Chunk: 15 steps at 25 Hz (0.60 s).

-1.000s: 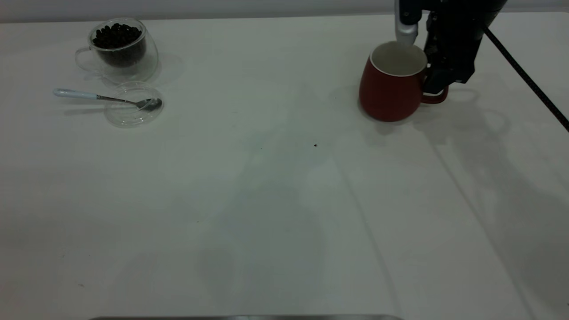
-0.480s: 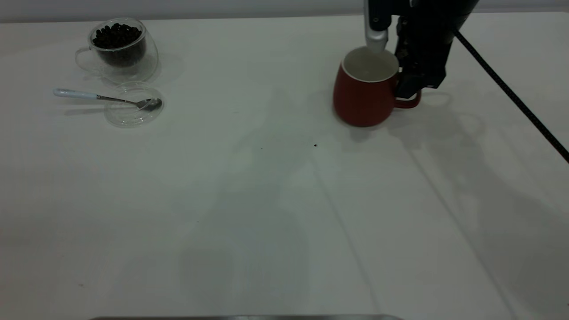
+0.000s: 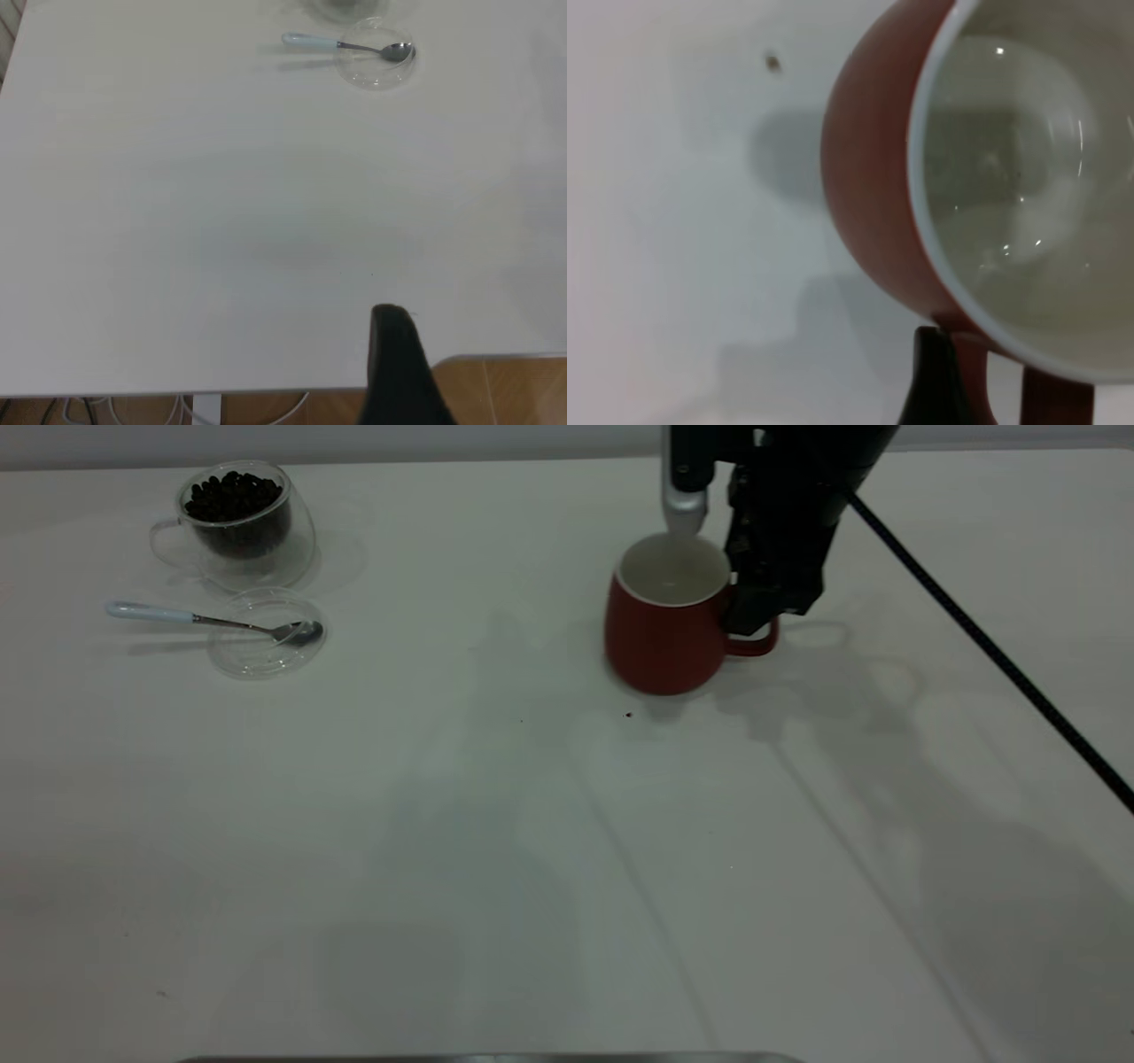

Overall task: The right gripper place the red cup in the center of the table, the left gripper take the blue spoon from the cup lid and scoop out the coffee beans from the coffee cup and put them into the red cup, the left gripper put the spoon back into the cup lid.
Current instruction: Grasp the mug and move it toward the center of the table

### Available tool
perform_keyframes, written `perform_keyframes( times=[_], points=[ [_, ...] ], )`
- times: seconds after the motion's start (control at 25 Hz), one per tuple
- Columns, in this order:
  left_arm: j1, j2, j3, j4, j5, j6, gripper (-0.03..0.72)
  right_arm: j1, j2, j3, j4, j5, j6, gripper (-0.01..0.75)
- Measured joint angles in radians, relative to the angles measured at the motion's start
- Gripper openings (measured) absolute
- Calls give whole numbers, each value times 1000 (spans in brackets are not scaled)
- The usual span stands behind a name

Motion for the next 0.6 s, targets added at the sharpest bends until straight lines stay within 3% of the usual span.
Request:
perform_keyframes(
  times=[0.6],
  points=[
    [0, 0, 0, 0, 0, -1, 518, 79, 0, -21, 145, 11, -3, 590]
  ],
)
